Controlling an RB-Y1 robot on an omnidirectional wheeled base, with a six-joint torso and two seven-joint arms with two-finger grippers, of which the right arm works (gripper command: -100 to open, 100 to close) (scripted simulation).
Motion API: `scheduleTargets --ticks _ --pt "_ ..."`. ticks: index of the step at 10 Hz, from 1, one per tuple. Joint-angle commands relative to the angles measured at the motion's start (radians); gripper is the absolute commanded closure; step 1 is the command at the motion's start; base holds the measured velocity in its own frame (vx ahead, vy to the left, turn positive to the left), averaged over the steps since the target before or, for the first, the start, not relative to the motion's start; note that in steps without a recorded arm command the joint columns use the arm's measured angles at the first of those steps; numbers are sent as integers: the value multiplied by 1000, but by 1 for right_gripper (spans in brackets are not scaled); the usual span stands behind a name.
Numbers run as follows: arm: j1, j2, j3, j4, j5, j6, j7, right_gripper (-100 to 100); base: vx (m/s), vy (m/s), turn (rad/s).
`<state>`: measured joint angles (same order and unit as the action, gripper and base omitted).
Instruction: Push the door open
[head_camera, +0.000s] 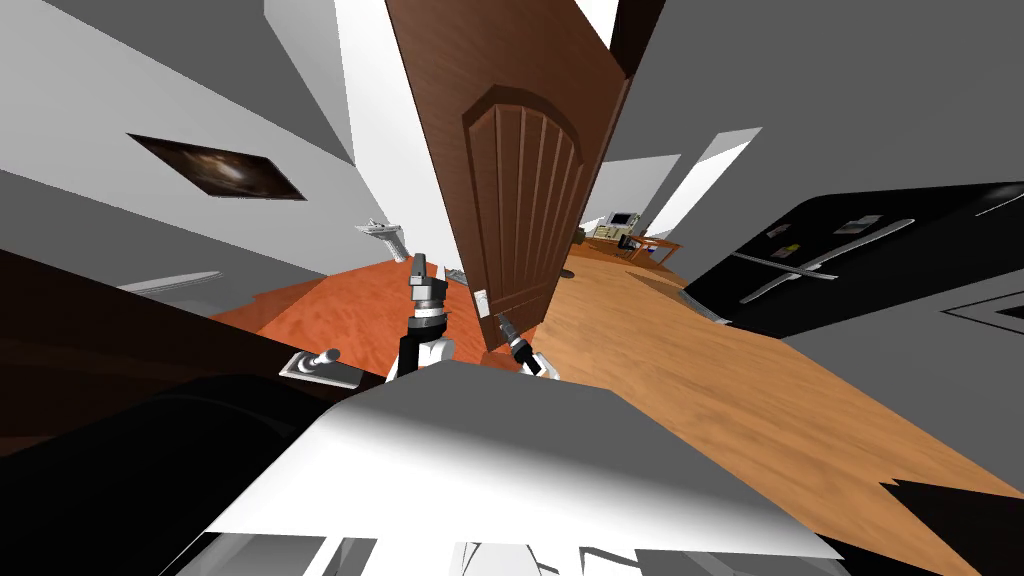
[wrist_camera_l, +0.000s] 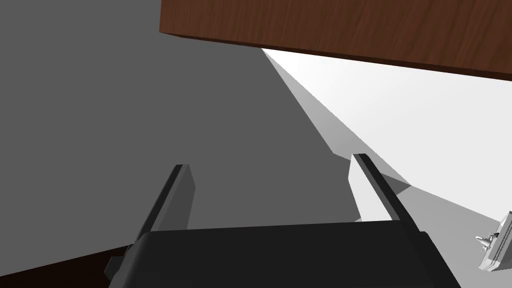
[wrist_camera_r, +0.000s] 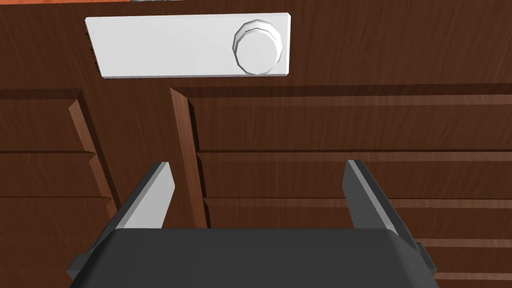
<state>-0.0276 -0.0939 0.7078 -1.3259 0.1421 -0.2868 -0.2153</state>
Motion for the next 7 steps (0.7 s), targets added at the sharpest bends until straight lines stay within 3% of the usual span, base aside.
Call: scheduleTargets --ticks 1,3,7 --pt "0 0 0 0 0 0 0 -100 -114 -62 1" --pt "-6 4 -7 11 -1 -2 3 -100 68 104 32" --pt "-20 19 -24 36 -2 -9 12 -100 169 151 29"
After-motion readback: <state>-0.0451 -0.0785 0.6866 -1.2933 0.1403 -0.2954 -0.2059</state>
